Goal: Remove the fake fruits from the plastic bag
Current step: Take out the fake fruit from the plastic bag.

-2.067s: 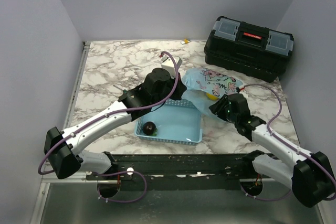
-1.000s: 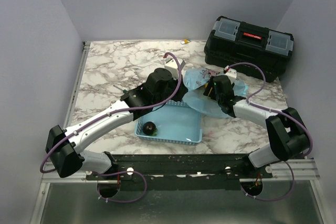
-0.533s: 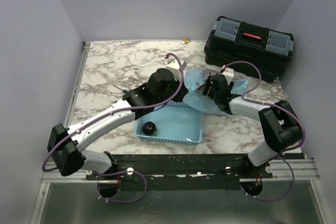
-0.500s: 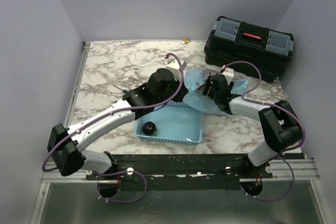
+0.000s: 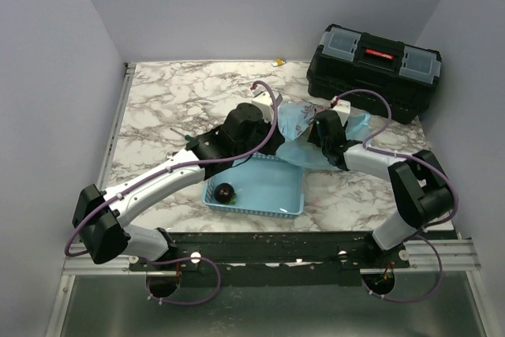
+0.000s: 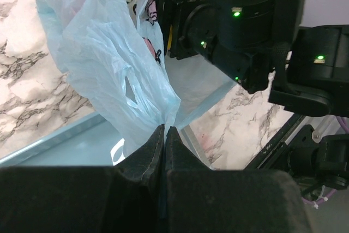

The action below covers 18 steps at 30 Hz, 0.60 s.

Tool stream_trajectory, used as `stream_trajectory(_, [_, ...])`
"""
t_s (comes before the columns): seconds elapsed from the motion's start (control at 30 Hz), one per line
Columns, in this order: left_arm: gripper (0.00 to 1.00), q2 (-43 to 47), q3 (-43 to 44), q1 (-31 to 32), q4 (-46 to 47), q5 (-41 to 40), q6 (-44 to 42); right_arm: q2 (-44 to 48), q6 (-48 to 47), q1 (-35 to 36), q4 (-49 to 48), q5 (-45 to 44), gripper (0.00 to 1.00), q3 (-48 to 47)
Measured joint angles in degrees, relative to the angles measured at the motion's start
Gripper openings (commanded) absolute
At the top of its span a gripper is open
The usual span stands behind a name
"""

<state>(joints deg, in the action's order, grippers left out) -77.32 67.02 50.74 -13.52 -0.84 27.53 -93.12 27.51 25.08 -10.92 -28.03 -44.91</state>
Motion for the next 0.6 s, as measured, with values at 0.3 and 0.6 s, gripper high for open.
stream_trajectory(0.3, [0.0, -1.5, 0.0, 0.0, -1.4, 1.6, 0.3, 13.3, 1.1, 0.0, 4.2, 4.0, 0.09, 4.0])
stream_trajectory(0.6, [0.0, -1.6, 0.0, 0.0, -2.2, 1.6, 0.2, 25.9, 1.2, 0.0, 14.6, 16.4, 0.05, 6.3])
